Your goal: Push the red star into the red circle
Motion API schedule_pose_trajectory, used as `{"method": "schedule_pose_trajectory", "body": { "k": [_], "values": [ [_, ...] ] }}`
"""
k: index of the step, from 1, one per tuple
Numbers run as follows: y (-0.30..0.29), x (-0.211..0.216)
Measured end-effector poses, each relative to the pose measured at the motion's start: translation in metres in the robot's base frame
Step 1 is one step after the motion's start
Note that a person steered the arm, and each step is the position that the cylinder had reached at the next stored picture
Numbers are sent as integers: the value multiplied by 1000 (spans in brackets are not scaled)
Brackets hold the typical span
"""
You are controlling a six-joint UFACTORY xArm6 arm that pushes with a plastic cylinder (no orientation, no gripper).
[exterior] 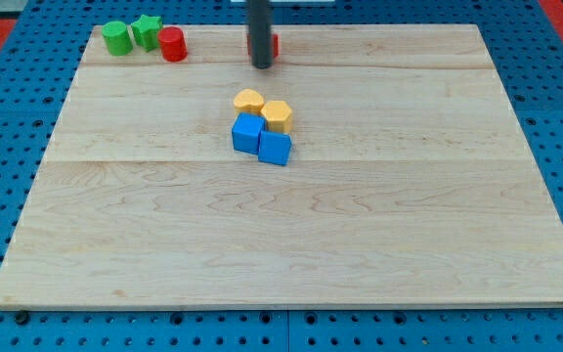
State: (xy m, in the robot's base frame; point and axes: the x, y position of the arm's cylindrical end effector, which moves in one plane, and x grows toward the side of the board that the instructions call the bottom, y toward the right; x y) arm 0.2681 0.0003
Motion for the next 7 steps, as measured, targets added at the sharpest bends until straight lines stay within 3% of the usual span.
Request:
{"method": "schedule_pose_trajectory", "body": {
  "k": [1, 2, 4, 5, 7],
  "values": [
    [48, -19],
    [24, -47],
    [-29, -19],
    [-82, -14],
    [-121, -24]
  ]
}}
